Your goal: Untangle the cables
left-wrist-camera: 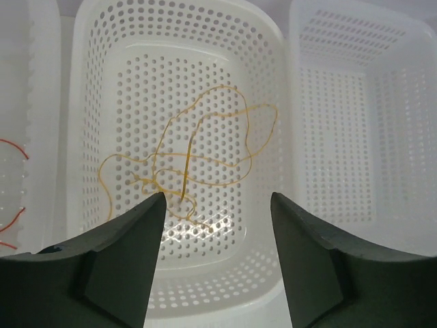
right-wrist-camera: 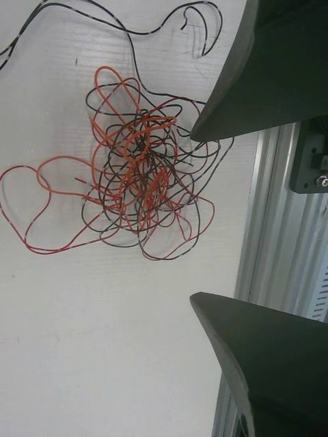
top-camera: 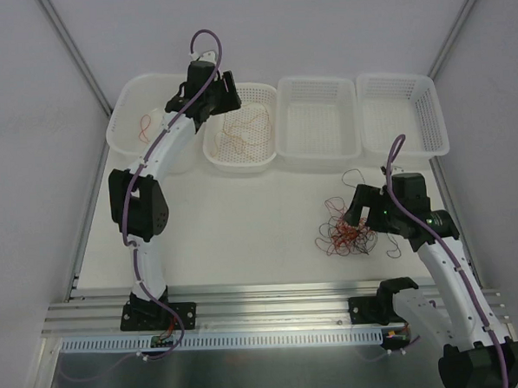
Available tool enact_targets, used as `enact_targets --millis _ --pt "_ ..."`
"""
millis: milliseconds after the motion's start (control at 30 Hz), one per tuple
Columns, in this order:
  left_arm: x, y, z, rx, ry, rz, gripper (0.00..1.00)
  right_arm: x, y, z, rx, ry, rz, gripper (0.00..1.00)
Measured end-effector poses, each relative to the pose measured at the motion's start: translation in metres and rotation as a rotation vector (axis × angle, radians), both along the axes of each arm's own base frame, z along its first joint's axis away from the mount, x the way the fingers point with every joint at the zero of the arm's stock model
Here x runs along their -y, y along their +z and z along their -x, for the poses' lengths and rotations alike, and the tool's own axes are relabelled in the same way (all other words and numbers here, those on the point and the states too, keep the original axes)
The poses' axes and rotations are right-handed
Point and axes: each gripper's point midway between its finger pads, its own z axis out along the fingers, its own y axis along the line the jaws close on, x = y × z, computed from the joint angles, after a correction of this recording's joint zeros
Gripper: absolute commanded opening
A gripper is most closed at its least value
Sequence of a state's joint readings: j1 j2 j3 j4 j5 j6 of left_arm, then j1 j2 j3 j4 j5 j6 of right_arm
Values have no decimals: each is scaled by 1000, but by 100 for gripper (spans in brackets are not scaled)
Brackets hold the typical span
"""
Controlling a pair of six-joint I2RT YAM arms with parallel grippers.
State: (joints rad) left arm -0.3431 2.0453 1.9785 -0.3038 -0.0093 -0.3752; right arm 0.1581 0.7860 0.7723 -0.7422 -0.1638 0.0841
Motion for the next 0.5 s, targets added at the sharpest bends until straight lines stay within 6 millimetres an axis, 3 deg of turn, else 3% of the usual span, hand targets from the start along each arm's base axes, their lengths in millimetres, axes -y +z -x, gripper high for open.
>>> enact_targets --millis 33,167,400,500 --pt "-2 -2 5 -7 0 -3 75 1 -2 0 -9 0 6 97" --pt "-6 6 30 -19 -17 7 95 4 -8 1 -45 -1 32 97" --pt "-12 59 87 54 -66 70 99 5 -19 0 -104 1 61 98" --pt "-10 69 118 67 -95 98 99 7 -23 0 -117 -4 82 99"
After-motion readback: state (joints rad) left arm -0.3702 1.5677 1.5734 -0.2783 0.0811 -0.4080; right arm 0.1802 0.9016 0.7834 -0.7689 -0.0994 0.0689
